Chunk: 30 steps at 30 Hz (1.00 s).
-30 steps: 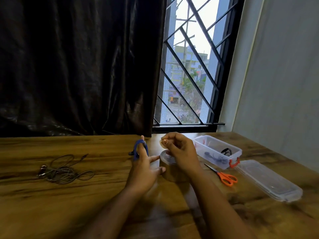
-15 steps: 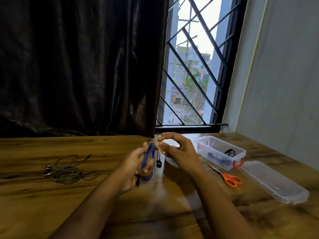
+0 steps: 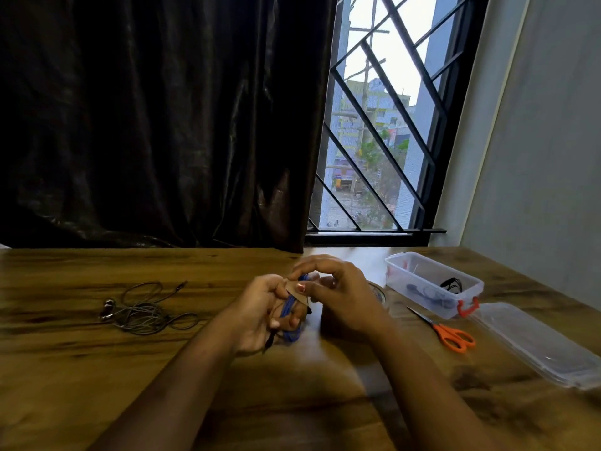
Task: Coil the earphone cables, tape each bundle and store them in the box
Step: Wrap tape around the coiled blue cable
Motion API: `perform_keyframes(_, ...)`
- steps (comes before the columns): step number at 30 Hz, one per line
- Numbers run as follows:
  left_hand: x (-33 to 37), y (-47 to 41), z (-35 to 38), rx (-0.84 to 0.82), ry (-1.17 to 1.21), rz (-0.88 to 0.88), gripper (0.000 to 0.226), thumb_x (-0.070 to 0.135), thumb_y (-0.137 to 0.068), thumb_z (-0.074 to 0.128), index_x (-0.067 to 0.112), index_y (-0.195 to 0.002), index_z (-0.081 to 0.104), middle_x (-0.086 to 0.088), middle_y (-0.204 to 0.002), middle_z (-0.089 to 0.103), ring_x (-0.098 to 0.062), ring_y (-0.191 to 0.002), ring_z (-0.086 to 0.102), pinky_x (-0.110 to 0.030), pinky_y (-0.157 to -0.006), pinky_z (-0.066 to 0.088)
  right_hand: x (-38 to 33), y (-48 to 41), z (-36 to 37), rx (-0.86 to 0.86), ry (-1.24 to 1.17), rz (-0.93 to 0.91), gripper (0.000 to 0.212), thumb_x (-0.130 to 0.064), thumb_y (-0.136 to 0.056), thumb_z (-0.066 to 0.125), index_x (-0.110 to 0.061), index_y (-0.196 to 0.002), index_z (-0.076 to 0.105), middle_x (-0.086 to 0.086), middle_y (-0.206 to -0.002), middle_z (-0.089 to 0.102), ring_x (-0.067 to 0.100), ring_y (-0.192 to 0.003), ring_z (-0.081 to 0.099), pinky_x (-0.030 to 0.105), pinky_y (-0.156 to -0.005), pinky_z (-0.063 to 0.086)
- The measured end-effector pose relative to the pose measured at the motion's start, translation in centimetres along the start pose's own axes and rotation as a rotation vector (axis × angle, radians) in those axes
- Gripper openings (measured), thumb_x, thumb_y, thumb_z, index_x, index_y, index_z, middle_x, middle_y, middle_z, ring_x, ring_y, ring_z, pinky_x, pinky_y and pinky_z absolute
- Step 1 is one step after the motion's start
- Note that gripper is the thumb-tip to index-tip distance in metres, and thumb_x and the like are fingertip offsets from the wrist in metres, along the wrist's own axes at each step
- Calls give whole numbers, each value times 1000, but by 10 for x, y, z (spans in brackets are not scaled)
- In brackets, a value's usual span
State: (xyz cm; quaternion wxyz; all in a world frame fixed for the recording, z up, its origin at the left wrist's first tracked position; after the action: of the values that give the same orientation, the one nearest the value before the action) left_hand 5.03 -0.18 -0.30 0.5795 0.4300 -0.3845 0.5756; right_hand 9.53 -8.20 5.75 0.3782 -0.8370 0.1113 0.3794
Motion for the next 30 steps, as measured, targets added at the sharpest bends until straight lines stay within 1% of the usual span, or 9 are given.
perform_keyframes(4,-3,-1,0,-50,-3,-54,51,6,-69,28,-1,-117,46,-11,-55,48,-9,-33,31,-21,-41,32,1,0,5,-73,68,3,13,-9,-88,63,-11,-97,72,1,-104,67,12,-87,66,21,-71,53)
perform_keyframes(7,-2,-1,1,-61,-6,-50,64,-1,-67,27,-3,-130,40,-11,-56,47,-8,-32,28,-19,-39,28,0,1,4,-89,127,-6,14,-10,-89,62,-15,-99,71,1,-104,67,8,-87,66,20,-73,54)
perform_keyframes(10,-1,0,5,-89,18,-46,65,-4,-67,27,0,-131,40,-11,-55,46,-8,-31,27,-18,-38,31,-2,1,3,-82,123,1,16,-9,-89,62,-18,-98,71,1,-104,67,3,-85,64,17,-71,52)
perform_keyframes(15,-1,3,9,-123,54,-58,53,-5,-66,26,7,-113,45,-12,-54,46,-8,-29,27,-17,-38,32,-1,1,3,-122,183,17,20,-8,-87,63,-20,-101,72,-2,-109,65,2,-91,59,12,-75,47)
perform_keyframes(20,-3,3,12,-142,115,-89,28,-3,-64,27,3,-86,45,-14,-53,47,-7,-28,26,-18,-40,28,0,2,3,-145,192,37,23,-9,-88,64,-22,-105,71,-4,-113,64,7,-101,61,19,-85,51)
perform_keyframes(23,-3,5,11,-134,126,-91,26,-3,-65,27,3,-84,44,-14,-53,49,-7,-27,27,-19,-38,30,-3,3,3,-153,184,35,33,-9,-89,63,-31,-113,66,-5,-113,63,5,-97,62,16,-81,51)
perform_keyframes(26,-3,6,6,-107,113,-83,38,-4,-70,26,2,-99,50,-12,-57,50,-7,-29,29,-19,-37,33,-7,3,4,-138,151,22,49,-4,-88,62,-37,-123,57,-8,-106,61,21,-76,64,24,-71,56)
perform_keyframes(28,-2,7,6,-106,107,-73,43,-5,-74,24,4,-104,52,-11,-57,50,-6,-30,29,-18,-39,30,-11,3,5,-109,141,-12,41,-2,-87,62,-33,-112,58,-9,-104,60,34,-72,62,35,-68,58)
perform_keyframes(30,1,8,8,-107,97,-59,44,-5,-77,21,4,-106,52,-9,-56,50,-6,-31,27,-21,-45,21,-11,3,4,-87,153,-32,26,-3,-86,63,-26,-96,58,-7,-104,59,32,-75,64,41,-71,57)
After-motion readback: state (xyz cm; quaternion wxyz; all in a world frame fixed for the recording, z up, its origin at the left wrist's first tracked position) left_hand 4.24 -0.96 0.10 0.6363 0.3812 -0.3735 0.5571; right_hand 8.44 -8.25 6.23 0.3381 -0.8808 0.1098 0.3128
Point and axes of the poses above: each hand's wrist, its own y-axis away from the middle knuckle, its own z-axis out of the palm, x = y × z, the point moved 8 cm from there along -y, towards the middle knuckle
